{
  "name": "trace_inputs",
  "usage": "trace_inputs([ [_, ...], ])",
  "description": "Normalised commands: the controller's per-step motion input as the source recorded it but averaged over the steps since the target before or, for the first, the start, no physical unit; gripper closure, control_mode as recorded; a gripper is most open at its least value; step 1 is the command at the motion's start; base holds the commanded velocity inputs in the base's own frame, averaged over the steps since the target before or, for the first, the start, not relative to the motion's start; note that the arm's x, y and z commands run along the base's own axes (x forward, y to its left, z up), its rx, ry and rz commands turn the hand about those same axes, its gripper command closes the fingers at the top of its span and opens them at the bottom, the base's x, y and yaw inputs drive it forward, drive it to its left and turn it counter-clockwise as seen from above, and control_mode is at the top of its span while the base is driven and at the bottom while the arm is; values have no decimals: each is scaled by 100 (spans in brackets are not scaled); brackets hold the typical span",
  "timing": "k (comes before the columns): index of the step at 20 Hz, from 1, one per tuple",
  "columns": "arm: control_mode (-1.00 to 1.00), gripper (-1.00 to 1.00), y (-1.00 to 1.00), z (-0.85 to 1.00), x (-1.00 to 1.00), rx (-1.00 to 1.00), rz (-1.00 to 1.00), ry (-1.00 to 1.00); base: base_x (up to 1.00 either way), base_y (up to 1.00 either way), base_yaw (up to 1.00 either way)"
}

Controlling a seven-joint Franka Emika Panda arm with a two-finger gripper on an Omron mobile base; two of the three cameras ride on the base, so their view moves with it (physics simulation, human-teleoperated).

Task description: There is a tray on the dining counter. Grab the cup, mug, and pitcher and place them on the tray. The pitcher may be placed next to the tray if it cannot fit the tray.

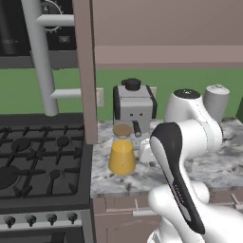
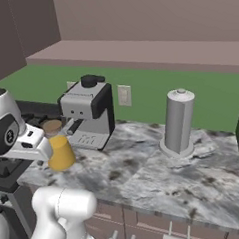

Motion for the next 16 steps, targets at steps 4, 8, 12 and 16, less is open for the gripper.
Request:
trace_inputs([
  [4,-100,-100,13,-12,12,0,0,-9,0,0,0],
  [8,-100,-100,14,-14,17,0,0,-3,0,0,0],
  [12,-100,-100,16,-3,23,0,0,0,0,0,0],
  [16,-100,-100,14,-2,28,0,0,0,0,0,0],
])
